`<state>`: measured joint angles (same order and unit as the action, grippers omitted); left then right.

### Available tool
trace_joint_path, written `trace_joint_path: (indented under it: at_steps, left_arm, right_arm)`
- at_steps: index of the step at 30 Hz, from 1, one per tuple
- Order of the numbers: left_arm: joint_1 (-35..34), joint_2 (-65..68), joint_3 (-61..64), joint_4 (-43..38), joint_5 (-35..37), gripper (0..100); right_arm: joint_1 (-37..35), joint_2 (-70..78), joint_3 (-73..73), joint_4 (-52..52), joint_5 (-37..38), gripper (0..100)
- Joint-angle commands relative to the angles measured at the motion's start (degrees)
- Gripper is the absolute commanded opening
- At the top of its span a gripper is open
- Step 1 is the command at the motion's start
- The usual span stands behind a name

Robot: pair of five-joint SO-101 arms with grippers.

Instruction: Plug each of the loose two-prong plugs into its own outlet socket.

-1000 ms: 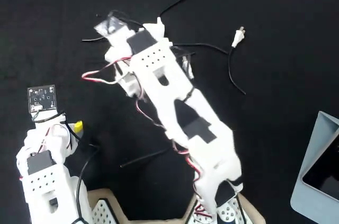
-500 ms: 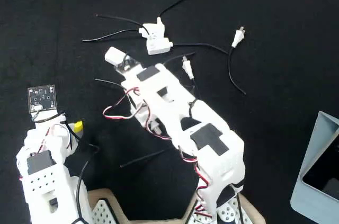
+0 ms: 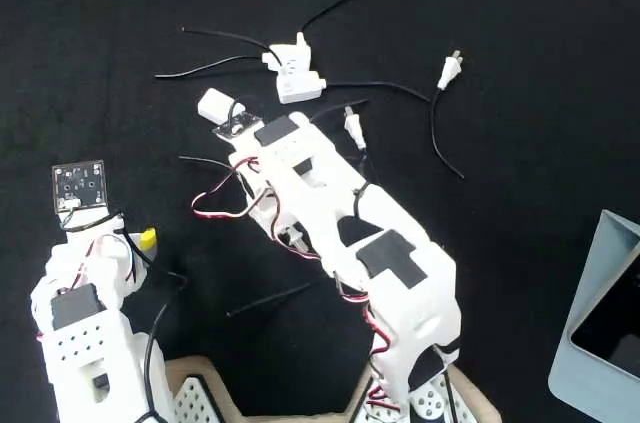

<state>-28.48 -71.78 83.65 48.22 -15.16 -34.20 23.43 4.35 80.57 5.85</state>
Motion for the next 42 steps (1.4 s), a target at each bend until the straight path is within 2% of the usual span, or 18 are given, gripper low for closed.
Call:
trace_joint_path:
  at_steps: [1,7,10,11,18,21,25,29,34,42]
  left_arm:
    - [-0.22,-0.62,-0.22,-1.14,0.00,30]
    - [-0.22,-0.62,-0.22,-1.14,0.00,30]
    - [-0.22,-0.62,-0.22,-1.14,0.00,30]
    - [-0.22,-0.62,-0.22,-1.14,0.00,30]
    - [-0.31,-0.62,-0.66,-1.23,0.35,30]
    - [-0.31,-0.70,-2.33,-1.23,4.22,30]
    - [-0.31,-0.70,-6.02,-1.23,10.81,30]
    - [-0.13,-0.70,-11.30,-1.05,16.44,30]
    - [6.55,-0.70,-15.87,-1.23,22.33,30]
    - [20.97,-0.70,-18.95,-0.88,25.05,30]
  right_arm:
    - [0.70,-0.13,-2.77,0.70,0.53,8.1]
    - [0.79,0.84,-2.95,0.70,0.62,7.4]
    - [0.79,2.15,-3.12,0.62,2.64,0.8]
    - [0.88,2.07,-3.21,0.88,3.52,1.6]
    - [0.97,-13.23,-3.30,5.54,3.69,1.1]
    - [1.32,-21.32,-3.30,6.77,3.43,1.1]
    - [1.23,-30.29,-1.01,6.33,-0.79,1.1]
    - [1.05,-38.90,5.93,1.05,-4.04,1.1]
    - [-1.85,-51.74,18.95,-9.41,-6.07,1.1]
    - [-9.58,-69.14,34.77,-21.10,-9.32,1.1]
